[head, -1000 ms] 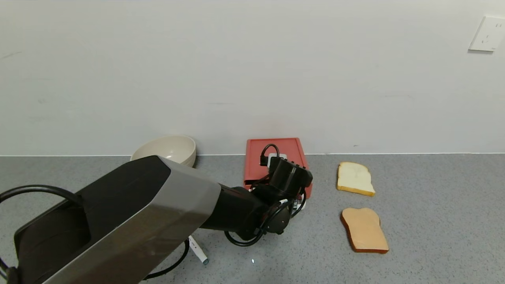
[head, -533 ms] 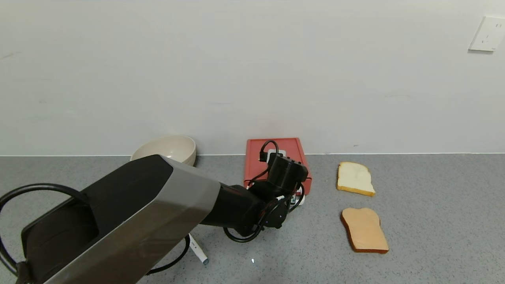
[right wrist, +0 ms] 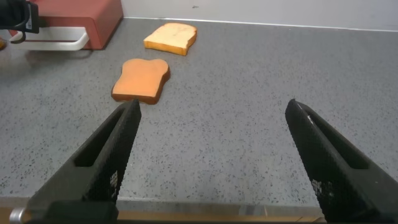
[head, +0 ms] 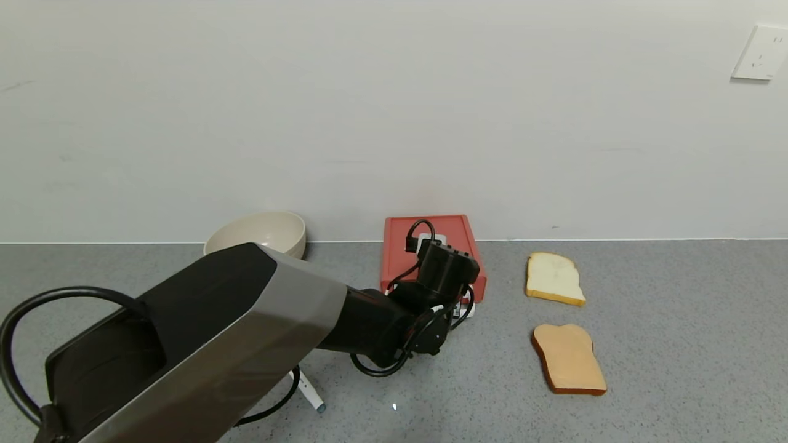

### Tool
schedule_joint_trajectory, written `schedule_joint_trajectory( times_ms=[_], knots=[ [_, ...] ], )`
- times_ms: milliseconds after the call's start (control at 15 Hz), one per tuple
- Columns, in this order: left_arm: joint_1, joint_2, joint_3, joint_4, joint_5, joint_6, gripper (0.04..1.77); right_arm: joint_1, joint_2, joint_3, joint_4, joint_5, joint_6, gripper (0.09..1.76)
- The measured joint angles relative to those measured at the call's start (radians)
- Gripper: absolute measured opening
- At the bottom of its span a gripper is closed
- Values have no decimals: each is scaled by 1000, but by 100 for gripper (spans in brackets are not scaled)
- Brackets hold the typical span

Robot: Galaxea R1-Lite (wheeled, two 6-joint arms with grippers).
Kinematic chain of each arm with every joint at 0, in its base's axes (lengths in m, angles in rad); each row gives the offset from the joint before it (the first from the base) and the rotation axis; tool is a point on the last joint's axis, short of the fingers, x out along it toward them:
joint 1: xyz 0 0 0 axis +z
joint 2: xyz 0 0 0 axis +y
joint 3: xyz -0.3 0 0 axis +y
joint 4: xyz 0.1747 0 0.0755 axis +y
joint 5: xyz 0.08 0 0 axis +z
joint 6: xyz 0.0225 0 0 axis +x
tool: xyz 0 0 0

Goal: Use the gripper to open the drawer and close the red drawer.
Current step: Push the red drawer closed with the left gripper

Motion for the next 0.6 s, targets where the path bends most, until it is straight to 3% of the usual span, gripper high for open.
schedule_joint_trajectory(
  times_ms=[267, 600],
  knots=[
    [-1, -12, 4, 0, 0, 3, 11, 0, 0, 0, 0, 0, 0, 171],
    [-10, -133, 63, 16, 1, 22, 11, 0, 0, 0, 0, 0, 0, 171]
  ],
)
